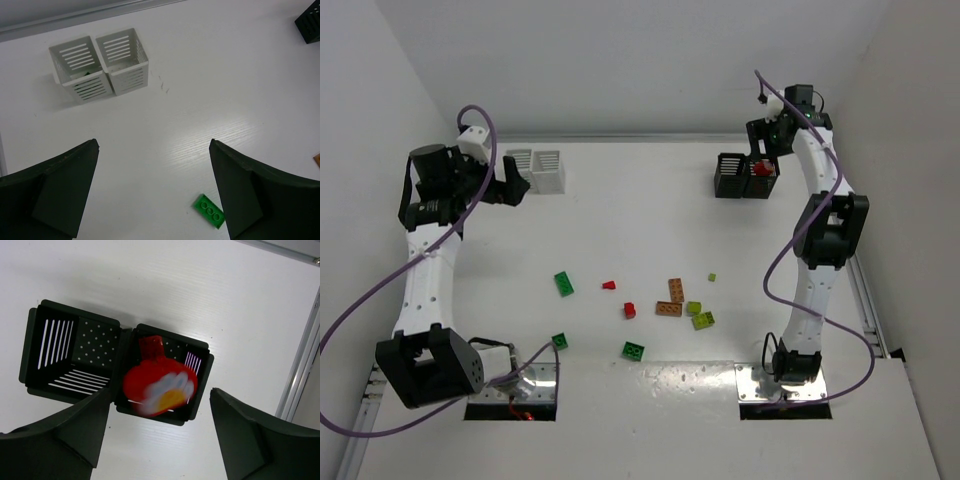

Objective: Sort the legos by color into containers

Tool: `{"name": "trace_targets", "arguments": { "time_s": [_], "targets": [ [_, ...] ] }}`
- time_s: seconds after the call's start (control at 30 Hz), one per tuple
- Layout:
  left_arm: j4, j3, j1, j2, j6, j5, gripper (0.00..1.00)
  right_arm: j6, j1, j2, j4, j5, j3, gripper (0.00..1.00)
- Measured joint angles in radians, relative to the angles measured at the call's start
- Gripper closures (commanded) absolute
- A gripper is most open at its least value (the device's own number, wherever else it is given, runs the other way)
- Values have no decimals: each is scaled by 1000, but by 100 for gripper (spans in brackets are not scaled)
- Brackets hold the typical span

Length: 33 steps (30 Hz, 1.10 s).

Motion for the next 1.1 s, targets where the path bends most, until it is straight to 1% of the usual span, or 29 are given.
{"name": "trace_targets", "arguments": {
  "time_s": [0.07,0.2,0.27,0.33,0.4,0.43,0.5,0.63,0.67,0.73,0.77,0.8,0.9,1.0,1.1],
  "targets": [
    [2,-3,-5,0,1,-8,1,2,0,0,4,6,0,16],
    [-11,-7,-8,0,27,-5,1,6,0,0,10,14,0,16],
    [-41,-6,-8,0,82,24,1,11,0,-1,10,13,0,16],
    [-112,-3,-13,0,174,81,1,16,0,-12,8,0,-5,15],
    [-195,2,-44,0,272,107,1,22,0,-48,6,-19,-31,15],
    [-239,3,-82,0,320,109,6,23,0,-82,4,-34,-59,15],
    [-317,5,-180,0,404,107,9,27,0,-169,-11,-61,-121,15],
    [-428,-13,-463,0,539,64,9,39,0,-426,4,-131,-339,15],
    [-448,-25,-539,0,560,51,5,43,0,-488,3,-149,-392,15],
    [-475,-47,-652,11,578,24,5,50,0,-606,11,-182,-501,15],
    [-480,-57,-710,25,566,13,7,58,0,-654,19,-198,-556,15],
    [-473,-67,-765,43,535,-10,7,66,0,-690,19,-209,-602,15],
    [-375,-127,-895,85,409,-85,7,88,0,-764,11,-225,-727,15],
    [-284,-188,-1017,130,277,-184,7,101,0,-788,-2,-223,-801,15],
    [-215,-206,-1087,192,171,-263,9,107,0,-805,-18,-219,-823,15]
  ]
}}
